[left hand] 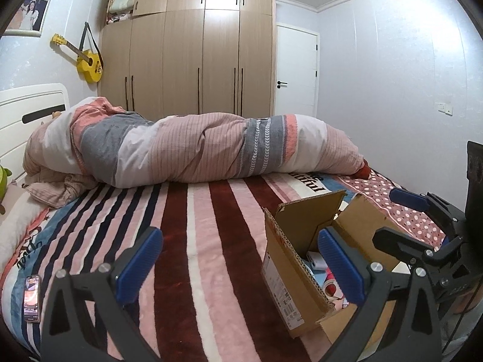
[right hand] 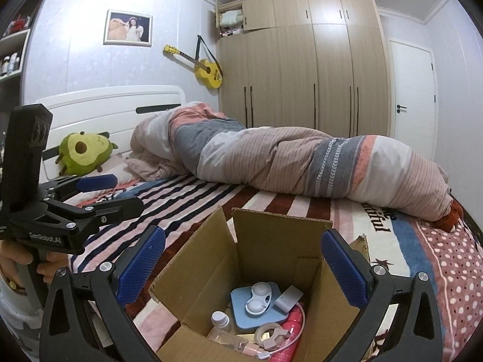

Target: Organize rigid objects

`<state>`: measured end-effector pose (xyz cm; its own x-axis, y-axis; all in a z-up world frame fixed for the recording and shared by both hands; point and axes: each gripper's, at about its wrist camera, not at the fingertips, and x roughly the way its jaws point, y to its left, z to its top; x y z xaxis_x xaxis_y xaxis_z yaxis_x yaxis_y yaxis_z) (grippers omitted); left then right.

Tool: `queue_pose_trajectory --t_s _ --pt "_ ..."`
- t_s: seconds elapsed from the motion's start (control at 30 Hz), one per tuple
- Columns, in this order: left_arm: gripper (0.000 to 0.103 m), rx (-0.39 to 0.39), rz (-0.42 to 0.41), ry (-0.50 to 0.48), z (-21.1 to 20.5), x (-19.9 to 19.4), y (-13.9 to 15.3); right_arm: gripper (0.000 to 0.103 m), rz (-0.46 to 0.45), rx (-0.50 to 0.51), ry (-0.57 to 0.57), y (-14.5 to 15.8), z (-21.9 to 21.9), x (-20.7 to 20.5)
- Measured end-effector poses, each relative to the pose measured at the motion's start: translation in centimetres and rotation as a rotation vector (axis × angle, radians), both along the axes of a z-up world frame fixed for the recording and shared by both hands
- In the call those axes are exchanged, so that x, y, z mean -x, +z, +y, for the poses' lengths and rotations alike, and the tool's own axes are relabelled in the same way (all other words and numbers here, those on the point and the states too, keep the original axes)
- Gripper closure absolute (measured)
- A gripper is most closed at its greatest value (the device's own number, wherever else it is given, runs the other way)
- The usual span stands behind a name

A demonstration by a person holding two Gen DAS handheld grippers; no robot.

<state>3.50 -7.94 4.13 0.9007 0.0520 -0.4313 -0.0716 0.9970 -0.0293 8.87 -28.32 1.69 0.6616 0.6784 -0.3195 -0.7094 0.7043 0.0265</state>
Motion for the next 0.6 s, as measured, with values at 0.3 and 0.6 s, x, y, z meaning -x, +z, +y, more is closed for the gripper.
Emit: queue_pose_trajectory --t_s 0.3,0.6 --pt "0.001 0.001 -0.004 0.005 0.11 -0.07 -0.01 0.0 0.003 0.002 0.003 -0.05 -0.01 0.05" --pt "0.001 0.005 -0.004 0.013 -0.06 -0.1 0.1 0.0 0.003 -0.002 0.004 -0.05 0.02 0.15"
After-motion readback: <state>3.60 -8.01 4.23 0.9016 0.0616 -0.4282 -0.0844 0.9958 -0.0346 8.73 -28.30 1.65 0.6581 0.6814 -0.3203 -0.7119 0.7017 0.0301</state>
